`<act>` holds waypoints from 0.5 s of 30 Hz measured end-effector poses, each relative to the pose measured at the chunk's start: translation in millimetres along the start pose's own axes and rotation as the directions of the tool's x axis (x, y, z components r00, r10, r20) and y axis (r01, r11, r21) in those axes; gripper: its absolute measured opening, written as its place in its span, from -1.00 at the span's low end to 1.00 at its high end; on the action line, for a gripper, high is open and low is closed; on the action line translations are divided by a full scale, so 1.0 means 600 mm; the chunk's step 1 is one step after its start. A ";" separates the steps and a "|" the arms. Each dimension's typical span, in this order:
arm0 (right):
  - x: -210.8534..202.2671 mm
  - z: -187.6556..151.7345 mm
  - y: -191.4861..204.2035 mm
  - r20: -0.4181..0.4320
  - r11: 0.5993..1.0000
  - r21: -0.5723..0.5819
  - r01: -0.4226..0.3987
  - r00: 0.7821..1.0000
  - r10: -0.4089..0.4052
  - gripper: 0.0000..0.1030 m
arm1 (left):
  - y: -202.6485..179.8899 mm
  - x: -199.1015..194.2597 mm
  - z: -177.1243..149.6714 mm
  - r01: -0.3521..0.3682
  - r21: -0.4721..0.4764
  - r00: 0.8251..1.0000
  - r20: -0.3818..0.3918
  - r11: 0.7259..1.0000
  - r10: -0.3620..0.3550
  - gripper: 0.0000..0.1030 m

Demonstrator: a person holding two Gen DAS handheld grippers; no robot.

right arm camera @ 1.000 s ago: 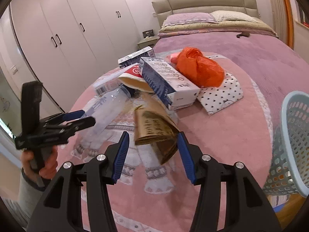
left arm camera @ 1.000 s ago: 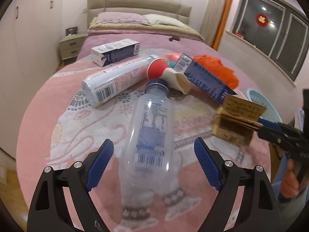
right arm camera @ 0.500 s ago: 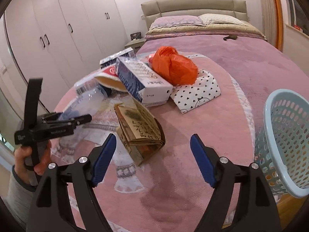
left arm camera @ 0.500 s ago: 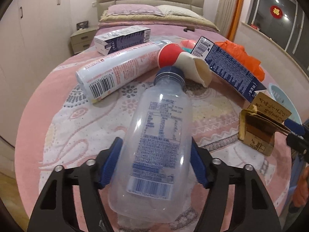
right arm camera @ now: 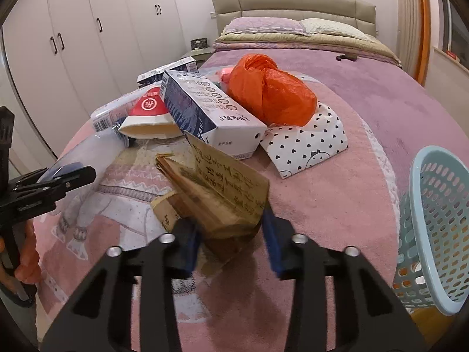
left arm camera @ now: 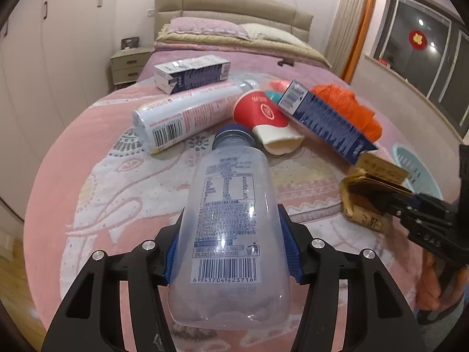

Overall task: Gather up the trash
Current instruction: 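Grasp the clear plastic bottle with the left tool while the right tool grasps the cardboard, then carry bottle and cardboard over the wastebasket and open both tools to drop them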

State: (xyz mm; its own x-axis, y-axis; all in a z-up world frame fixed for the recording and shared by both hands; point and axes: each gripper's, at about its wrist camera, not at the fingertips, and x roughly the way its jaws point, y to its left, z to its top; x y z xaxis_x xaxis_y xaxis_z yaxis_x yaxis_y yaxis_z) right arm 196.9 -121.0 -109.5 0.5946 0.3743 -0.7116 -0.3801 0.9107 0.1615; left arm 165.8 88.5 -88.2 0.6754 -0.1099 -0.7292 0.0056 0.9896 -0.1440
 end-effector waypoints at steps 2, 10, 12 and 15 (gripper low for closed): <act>-0.002 0.000 0.003 0.002 1.000 -0.005 -0.004 1.000 0.004 -0.60 | -0.002 -0.012 0.000 0.006 -0.004 1.000 0.015 1.000 -0.006 0.05; -0.031 -0.015 0.031 0.040 0.999 -0.044 0.004 0.999 -0.002 -0.87 | -0.013 -0.057 -0.003 0.018 -0.020 0.997 0.077 1.000 -0.017 0.05; -0.043 -0.017 0.036 0.055 0.999 -0.048 0.002 0.998 0.000 -0.89 | -0.014 -0.067 -0.003 0.025 -0.020 0.995 0.094 0.999 -0.023 0.05; -0.065 -0.018 0.040 0.082 0.999 -0.040 0.001 0.997 0.002 -0.90 | -0.025 -0.089 -0.001 0.038 -0.009 0.992 0.124 0.999 -0.037 0.05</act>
State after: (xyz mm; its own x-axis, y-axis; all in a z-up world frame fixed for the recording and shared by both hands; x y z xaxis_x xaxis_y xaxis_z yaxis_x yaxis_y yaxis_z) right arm 157.0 -115.6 -85.5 0.6501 0.3892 -0.6526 -0.4073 0.9035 0.1331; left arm 129.4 79.5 -47.7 0.7612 -0.1340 -0.6345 0.0250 0.9838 -0.1778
